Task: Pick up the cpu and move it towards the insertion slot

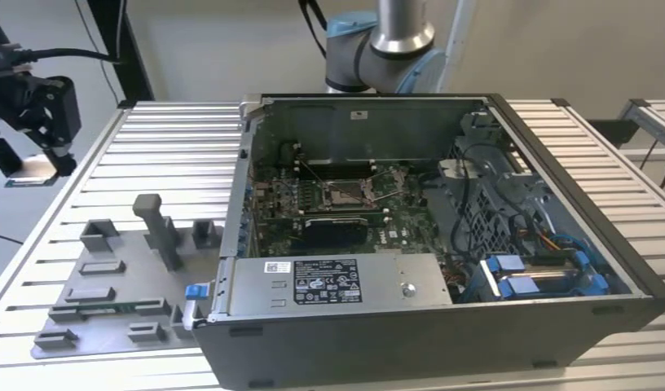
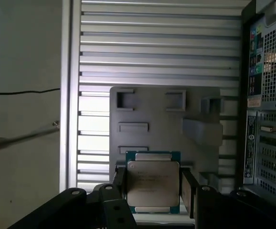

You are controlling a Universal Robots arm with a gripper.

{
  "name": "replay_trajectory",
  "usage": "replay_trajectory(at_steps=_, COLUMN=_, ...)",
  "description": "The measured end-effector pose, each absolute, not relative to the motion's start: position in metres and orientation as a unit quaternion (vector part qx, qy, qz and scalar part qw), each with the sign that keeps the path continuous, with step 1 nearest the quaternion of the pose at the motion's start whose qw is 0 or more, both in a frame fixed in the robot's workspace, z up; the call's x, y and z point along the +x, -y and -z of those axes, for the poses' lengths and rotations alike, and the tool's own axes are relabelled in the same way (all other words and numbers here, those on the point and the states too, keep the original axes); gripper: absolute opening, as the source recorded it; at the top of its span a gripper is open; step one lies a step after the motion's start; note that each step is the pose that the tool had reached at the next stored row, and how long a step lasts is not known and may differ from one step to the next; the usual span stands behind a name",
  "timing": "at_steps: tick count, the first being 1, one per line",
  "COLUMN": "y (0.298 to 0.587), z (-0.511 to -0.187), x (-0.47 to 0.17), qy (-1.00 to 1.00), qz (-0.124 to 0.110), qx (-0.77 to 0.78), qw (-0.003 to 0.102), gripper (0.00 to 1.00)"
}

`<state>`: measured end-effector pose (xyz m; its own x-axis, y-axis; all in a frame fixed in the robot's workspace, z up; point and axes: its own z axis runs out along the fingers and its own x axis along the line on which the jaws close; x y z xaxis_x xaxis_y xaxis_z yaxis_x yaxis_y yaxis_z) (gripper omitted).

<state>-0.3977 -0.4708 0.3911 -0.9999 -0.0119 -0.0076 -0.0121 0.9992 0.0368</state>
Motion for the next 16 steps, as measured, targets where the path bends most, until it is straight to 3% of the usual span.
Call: replay_trajectory(at_steps=16, y=0.471, z=-0.391, x=-0.333, qy=-1.000, qz=-0.018, qx=-0.006, qw=0.004, gripper=0.00)
